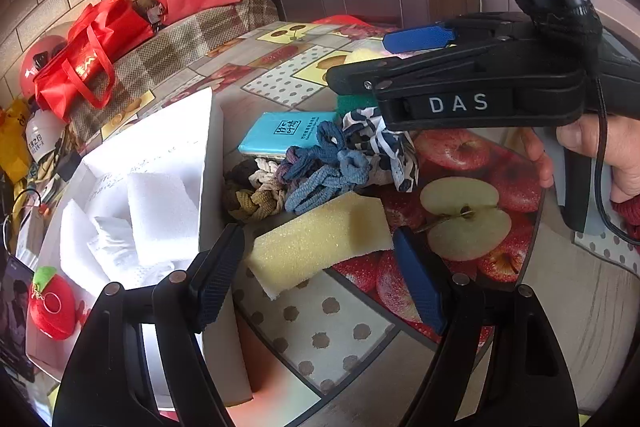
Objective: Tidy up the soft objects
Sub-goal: 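Move both tools back toward the remaining pile of soft items, then grasp a yellow sponge with the left tool while the right tool grasps a yellow-green sponge, then carry the sponge with the left tool while the right tool carries its sponge over the box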
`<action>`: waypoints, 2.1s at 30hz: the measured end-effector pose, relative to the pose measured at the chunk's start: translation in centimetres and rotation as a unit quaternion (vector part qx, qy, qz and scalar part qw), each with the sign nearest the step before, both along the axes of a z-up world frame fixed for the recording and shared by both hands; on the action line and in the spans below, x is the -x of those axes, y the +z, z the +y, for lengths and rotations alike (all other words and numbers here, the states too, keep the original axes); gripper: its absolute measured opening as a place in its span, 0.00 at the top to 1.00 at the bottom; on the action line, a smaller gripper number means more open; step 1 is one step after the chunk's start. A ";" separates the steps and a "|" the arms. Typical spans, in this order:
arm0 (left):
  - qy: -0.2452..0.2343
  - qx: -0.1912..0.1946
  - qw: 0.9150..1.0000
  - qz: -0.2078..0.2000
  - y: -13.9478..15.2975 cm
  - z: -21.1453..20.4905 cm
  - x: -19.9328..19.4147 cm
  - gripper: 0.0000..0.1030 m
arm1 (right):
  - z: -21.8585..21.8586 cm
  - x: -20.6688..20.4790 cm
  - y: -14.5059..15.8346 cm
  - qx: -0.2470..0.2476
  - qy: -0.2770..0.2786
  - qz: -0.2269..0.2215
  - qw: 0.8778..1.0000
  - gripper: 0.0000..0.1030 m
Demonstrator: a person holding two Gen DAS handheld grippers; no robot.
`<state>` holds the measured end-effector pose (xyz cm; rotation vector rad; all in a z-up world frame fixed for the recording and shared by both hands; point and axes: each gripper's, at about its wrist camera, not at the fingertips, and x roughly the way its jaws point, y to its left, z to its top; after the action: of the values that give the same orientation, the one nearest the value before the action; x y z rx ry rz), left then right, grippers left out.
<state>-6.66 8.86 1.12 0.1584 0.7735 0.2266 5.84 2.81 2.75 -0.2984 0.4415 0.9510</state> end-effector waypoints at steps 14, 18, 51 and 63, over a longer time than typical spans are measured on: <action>-0.042 -0.008 0.992 -0.116 2.7 -1.1 3.7 0.70 | -6.8 1.3 1.6 -0.138 -0.010 0.002 0.990 0.77; -0.072 0.024 0.986 -0.149 3.7 -0.9 4.9 0.70 | -7.7 1.1 1.9 -0.162 -0.024 0.008 0.987 0.77; 0.038 0.055 0.969 -0.238 4.9 3.2 8.4 0.70 | -7.2 8.2 2.8 -0.185 0.019 -0.063 0.980 0.77; 0.122 0.053 0.955 -0.266 4.8 8.8 12.1 0.70 | -4.8 9.8 2.8 -0.178 0.044 -0.065 0.981 0.77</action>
<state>-18.76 17.69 5.88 -0.1007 0.2633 0.4399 -3.92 -1.96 5.55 -0.0541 0.1337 1.0707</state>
